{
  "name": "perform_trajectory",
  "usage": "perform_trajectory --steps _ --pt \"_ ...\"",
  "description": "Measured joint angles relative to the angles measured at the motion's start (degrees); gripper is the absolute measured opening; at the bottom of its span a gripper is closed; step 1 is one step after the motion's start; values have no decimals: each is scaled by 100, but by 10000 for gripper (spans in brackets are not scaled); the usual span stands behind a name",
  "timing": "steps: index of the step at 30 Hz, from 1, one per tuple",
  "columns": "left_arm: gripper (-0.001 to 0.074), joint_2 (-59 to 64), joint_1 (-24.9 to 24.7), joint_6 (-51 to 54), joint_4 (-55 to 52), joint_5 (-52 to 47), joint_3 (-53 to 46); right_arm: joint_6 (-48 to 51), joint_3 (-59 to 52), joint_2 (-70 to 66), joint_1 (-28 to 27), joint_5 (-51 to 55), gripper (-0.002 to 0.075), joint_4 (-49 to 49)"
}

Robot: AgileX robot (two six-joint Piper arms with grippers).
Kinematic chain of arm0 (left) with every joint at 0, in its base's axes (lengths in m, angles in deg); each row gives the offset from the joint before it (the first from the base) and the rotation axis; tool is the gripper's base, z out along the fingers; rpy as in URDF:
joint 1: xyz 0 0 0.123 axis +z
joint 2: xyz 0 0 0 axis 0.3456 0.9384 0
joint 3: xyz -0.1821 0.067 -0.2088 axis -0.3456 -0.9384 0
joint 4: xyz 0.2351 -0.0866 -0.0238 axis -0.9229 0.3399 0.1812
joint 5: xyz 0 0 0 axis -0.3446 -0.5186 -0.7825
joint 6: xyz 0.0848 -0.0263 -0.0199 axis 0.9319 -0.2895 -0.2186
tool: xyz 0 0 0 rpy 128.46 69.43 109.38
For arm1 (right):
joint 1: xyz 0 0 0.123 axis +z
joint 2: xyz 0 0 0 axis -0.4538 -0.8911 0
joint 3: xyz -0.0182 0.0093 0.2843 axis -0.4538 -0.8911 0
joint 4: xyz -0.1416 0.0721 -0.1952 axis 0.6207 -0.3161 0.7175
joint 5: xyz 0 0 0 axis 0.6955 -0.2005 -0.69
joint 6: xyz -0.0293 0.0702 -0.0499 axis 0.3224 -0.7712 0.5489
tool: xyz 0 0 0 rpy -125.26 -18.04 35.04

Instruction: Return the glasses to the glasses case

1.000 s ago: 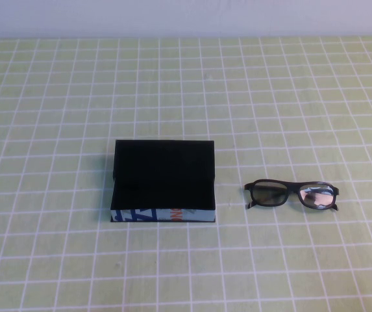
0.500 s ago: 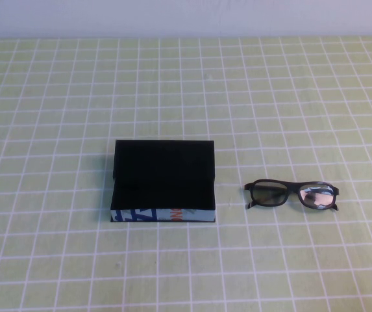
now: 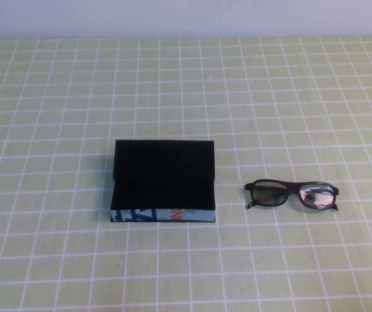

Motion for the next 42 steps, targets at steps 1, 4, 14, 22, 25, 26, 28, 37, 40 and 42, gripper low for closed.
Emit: perform_trajectory --steps 1,4,14,22,25,26,28,37,40,42 --pt "-4 0 0 0 2 0 0 0 0 0 0 0 -18 0" --pt "-3 0 0 10 -2 0 0 0 0 0 0 0 -18 0" --pt "-4 0 0 10 22 136 0 0 0 0 0 0 -18 0" --pt "-4 0 0 -132 195 136 0 0 0 0 0 0 -18 0" --pt "-4 0 0 -152 207 136 0 0 0 0 0 0 -18 0" --pt "-4 0 0 -152 232 136 0 0 0 0 0 0 -18 0" --pt "-4 0 0 -168 264 136 0 0 0 0 0 0 -18 0" --pt "-4 0 0 -180 293 143 0 0 0 0 0 0 -18 12" --pt "-4 0 0 -180 293 143 0 0 0 0 0 0 -18 15" --pt "-3 0 0 -180 300 143 0 0 0 0 0 0 -18 24"
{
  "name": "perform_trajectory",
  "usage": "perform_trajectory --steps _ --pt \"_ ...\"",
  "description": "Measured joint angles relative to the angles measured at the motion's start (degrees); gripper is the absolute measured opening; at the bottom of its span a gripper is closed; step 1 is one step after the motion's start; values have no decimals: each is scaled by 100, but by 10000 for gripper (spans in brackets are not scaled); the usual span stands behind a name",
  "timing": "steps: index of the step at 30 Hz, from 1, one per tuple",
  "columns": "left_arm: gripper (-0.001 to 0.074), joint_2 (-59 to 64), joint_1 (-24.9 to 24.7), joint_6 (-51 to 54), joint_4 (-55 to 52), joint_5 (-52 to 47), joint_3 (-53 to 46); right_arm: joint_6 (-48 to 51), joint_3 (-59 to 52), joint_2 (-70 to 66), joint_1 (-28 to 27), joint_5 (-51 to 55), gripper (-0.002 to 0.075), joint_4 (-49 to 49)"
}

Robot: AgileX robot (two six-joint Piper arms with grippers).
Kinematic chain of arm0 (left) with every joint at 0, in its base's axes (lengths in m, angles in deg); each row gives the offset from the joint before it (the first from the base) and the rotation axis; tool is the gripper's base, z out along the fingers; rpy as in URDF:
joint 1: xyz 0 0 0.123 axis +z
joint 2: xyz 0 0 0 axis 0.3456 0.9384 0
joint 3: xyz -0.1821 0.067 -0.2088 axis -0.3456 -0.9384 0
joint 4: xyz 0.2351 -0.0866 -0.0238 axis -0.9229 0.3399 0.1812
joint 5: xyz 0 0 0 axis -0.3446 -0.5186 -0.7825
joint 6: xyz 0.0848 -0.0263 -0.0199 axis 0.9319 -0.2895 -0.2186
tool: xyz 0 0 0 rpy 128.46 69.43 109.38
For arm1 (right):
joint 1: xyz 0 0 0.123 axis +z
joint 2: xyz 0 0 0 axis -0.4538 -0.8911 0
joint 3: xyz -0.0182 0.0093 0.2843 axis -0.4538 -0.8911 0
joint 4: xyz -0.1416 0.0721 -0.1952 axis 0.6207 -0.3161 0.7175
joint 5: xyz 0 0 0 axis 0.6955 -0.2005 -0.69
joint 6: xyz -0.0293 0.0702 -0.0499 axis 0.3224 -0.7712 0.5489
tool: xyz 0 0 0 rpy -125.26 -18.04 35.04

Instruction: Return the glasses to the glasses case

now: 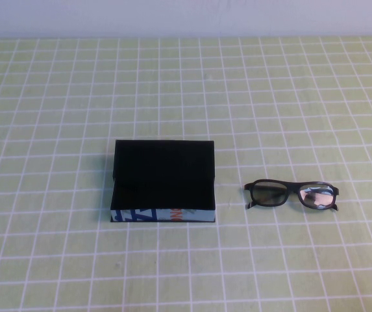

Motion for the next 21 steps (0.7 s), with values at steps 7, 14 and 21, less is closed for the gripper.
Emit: perform_trajectory --steps 7,14,21 --pt "-4 0 0 0 5 0 0 0 0 0 0 0 -18 0" --pt "-4 0 0 -13 5 0 0 0 0 0 0 0 -18 0" --pt "-3 0 0 -22 5 56 0 0 0 0 0 -34 -18 -74"
